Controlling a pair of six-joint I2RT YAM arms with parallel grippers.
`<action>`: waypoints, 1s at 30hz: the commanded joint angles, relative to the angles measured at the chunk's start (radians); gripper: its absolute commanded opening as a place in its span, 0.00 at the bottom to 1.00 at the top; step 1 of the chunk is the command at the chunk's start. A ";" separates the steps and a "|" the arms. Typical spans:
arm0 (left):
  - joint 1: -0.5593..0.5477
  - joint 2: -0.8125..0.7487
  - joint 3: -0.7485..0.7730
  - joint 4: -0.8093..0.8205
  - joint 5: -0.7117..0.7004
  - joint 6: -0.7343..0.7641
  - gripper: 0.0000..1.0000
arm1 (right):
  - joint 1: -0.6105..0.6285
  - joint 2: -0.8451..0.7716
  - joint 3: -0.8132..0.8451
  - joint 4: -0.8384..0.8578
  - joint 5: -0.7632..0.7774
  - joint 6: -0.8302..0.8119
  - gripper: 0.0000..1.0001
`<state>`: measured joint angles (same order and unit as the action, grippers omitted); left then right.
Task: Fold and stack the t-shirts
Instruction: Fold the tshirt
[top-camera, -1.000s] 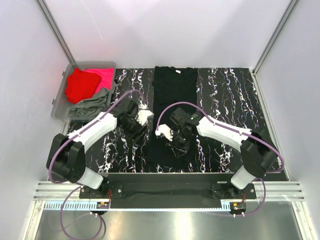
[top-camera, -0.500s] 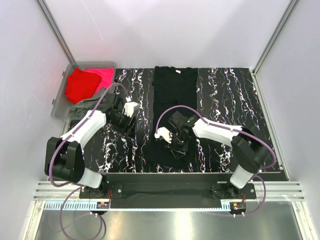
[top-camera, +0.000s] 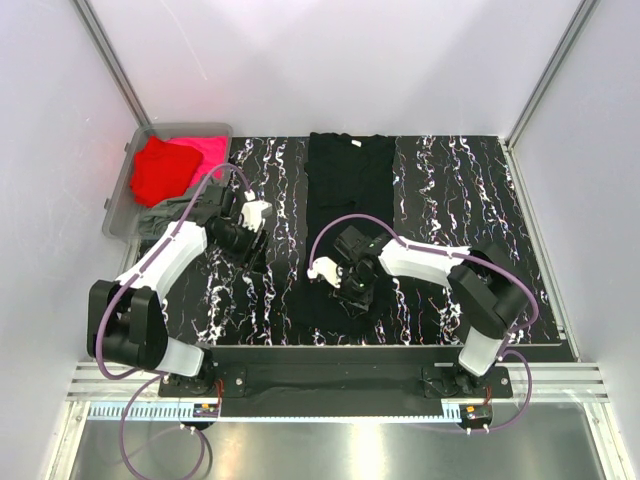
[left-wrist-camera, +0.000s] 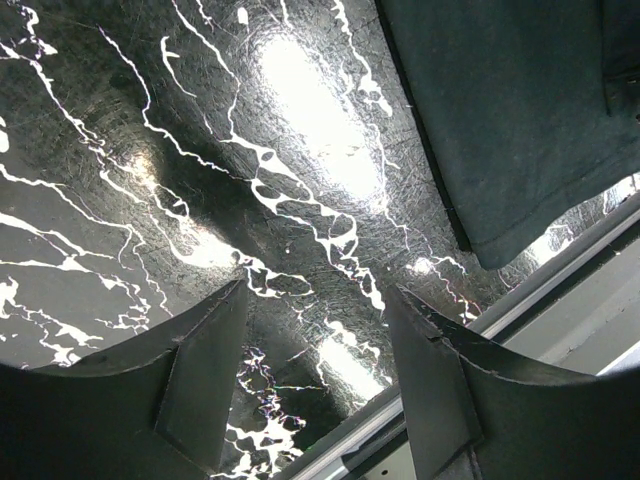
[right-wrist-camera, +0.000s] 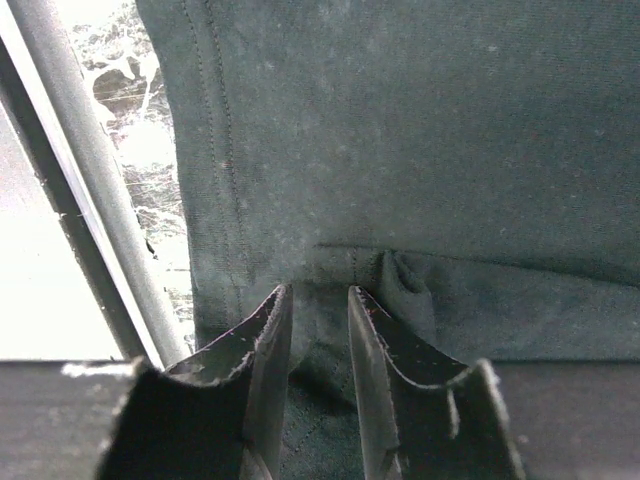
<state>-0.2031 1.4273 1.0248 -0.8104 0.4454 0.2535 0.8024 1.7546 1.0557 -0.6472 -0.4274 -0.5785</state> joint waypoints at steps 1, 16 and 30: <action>0.008 -0.038 0.000 0.019 0.016 0.007 0.63 | 0.009 0.025 -0.003 0.047 0.027 -0.004 0.35; 0.011 -0.027 0.024 0.019 0.032 0.012 0.63 | 0.027 -0.176 0.006 -0.051 0.042 0.055 0.00; 0.011 -0.047 0.021 0.013 0.032 0.029 0.63 | 0.092 -0.164 0.044 -0.158 -0.103 0.025 0.00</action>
<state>-0.1978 1.4242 1.0260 -0.8135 0.4538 0.2626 0.8577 1.5772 1.0519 -0.7792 -0.4599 -0.5316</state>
